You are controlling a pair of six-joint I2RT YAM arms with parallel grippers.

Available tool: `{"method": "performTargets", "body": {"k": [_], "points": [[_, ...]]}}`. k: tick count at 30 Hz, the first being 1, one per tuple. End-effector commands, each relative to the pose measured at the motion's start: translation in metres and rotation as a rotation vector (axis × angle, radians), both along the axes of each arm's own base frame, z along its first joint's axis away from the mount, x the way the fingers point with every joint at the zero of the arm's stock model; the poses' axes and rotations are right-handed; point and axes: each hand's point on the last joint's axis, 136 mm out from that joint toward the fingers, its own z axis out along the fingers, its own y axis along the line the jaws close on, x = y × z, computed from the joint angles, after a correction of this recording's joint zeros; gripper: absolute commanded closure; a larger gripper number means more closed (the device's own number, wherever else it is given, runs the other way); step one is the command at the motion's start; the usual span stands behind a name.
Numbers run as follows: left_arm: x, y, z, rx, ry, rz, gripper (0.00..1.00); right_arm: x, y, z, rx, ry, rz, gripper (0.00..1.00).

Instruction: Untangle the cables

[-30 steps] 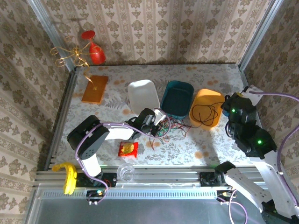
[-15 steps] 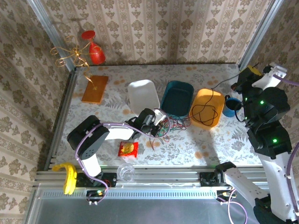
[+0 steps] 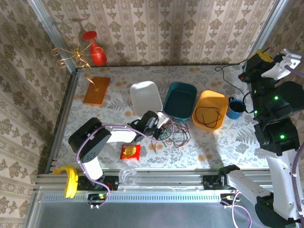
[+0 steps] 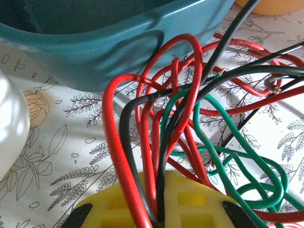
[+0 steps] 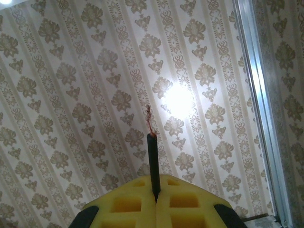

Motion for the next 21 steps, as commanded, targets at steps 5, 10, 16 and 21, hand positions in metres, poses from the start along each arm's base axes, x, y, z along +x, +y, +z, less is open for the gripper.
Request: {"method": "performTargets", "body": {"k": [5,10,16,21], "points": [[-0.014,0.008,-0.023,0.099,0.028,-0.038,1.0,0.043,-0.012,-0.042,-0.015,0.13,-0.024,1.0],[-0.016,0.007,-0.023,0.105,0.024,-0.045,1.0,0.077,-0.019,-0.09,0.015,0.253,-0.015,1.0],[-0.016,0.006,-0.021,0.108,0.015,-0.046,1.0,0.107,-0.023,-0.183,0.047,0.445,-0.038,1.0],[-0.016,0.004,-0.021,0.11,0.021,-0.054,1.0,0.107,-0.05,-0.267,0.062,0.628,-0.207,1.0]]}}
